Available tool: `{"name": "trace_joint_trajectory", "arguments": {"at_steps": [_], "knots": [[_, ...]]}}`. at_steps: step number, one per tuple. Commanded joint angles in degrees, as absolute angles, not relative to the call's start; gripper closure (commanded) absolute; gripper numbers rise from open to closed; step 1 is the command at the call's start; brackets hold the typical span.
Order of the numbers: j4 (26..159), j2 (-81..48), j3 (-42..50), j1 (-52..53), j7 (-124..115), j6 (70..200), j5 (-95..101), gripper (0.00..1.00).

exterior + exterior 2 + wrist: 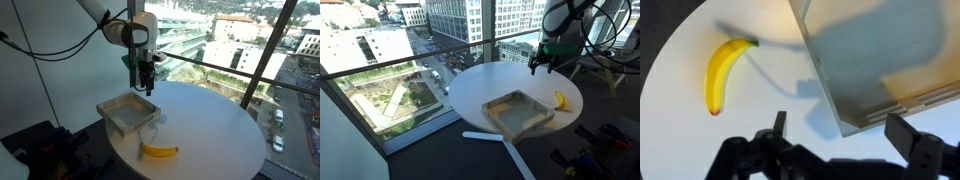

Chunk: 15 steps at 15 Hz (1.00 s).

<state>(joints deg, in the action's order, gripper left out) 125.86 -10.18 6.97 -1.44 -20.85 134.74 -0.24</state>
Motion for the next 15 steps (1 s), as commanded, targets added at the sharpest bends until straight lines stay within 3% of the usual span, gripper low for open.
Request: {"name": "trace_joint_trajectory", "arguments": {"at_steps": [1,15], "knots": [[126.8,-7.5,6.2,-1.6,-19.4,133.1,0.6,0.0],[126.6,-4.3,2.8,0.1,-18.4,131.0,1.5,0.0]]}}
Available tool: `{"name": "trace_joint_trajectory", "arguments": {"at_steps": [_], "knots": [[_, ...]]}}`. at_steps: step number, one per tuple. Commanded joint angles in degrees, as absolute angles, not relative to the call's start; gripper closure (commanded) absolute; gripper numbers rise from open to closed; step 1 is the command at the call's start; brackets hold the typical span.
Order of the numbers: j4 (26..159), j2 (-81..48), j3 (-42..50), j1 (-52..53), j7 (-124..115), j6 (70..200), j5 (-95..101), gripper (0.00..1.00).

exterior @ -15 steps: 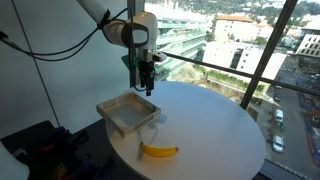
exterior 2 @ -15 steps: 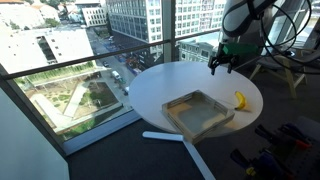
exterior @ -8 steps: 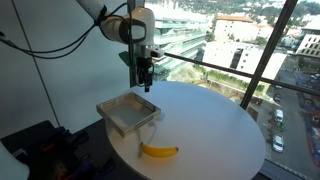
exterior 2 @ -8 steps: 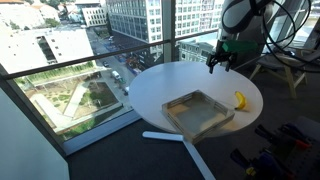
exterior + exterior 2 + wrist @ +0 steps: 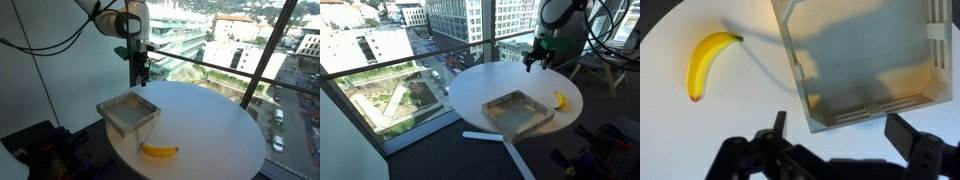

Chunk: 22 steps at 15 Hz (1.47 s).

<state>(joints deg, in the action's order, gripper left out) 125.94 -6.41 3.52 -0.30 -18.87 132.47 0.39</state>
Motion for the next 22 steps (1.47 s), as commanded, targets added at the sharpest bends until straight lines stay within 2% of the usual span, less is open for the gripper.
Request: {"name": "trace_joint_trajectory", "arguments": {"at_steps": [1,22], "knots": [[126.6,-4.1,2.6,0.3,-18.4,131.0,1.5,0.0],[127.4,2.5,-0.4,1.6,-18.7,127.9,1.6,0.0]]}}
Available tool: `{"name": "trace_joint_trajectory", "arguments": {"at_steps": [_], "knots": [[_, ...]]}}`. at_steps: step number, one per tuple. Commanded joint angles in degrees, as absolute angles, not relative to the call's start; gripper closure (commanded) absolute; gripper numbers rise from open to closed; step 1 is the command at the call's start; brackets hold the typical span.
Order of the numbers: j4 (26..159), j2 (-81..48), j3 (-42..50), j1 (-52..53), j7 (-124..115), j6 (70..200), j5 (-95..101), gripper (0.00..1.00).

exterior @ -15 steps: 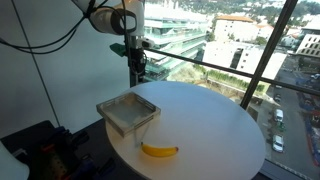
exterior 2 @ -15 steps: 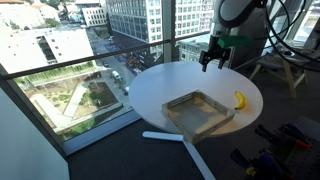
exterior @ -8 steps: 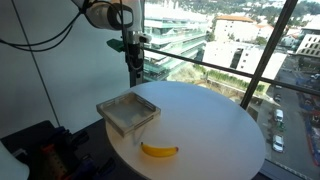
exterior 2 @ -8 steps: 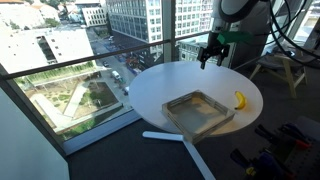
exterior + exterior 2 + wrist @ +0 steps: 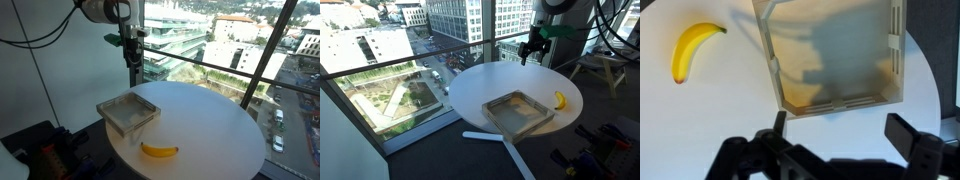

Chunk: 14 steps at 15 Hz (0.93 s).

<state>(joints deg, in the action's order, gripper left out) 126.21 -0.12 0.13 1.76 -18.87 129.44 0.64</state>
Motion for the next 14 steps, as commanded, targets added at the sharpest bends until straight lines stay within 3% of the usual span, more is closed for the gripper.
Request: {"name": "trace_joint_trajectory", "arguments": {"at_steps": [1,14], "knots": [[127.6,3.0,-0.5,1.6,-18.6,127.5,1.4,0.0],[129.2,8.4,-2.5,2.1,-17.3,120.5,-1.8,0.0]]}}
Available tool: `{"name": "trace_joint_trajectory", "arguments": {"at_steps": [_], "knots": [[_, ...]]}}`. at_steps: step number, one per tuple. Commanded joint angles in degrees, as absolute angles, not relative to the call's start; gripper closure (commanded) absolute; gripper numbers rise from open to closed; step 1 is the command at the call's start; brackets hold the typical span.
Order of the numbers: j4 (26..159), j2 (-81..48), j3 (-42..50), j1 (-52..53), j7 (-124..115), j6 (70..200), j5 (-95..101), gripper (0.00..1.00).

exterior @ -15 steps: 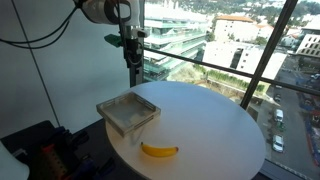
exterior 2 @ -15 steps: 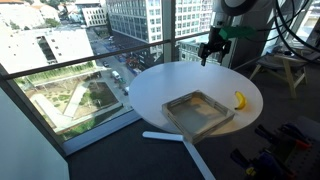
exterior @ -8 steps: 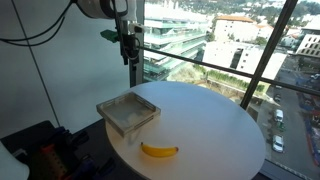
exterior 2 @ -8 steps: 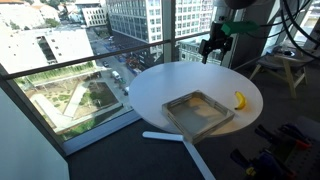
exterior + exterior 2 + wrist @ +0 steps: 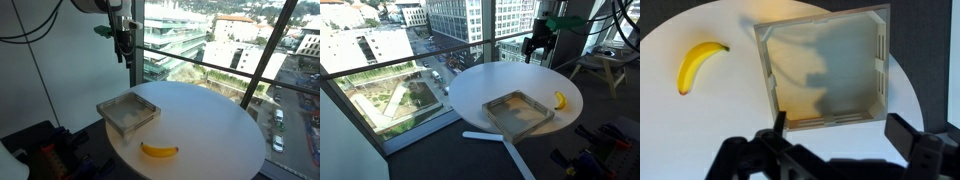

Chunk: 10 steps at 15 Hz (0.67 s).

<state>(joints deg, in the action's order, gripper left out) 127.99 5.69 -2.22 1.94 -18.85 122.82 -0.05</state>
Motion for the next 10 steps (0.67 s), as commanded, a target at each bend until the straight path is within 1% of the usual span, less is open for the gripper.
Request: {"name": "trace_joint_trajectory", "arguments": {"at_steps": [1,10], "knots": [[129.4,8.8,-2.6,2.1,-17.1,119.9,-2.3,0.0],[130.2,11.1,-3.1,2.1,-17.2,117.3,-2.4,0.0]]}}
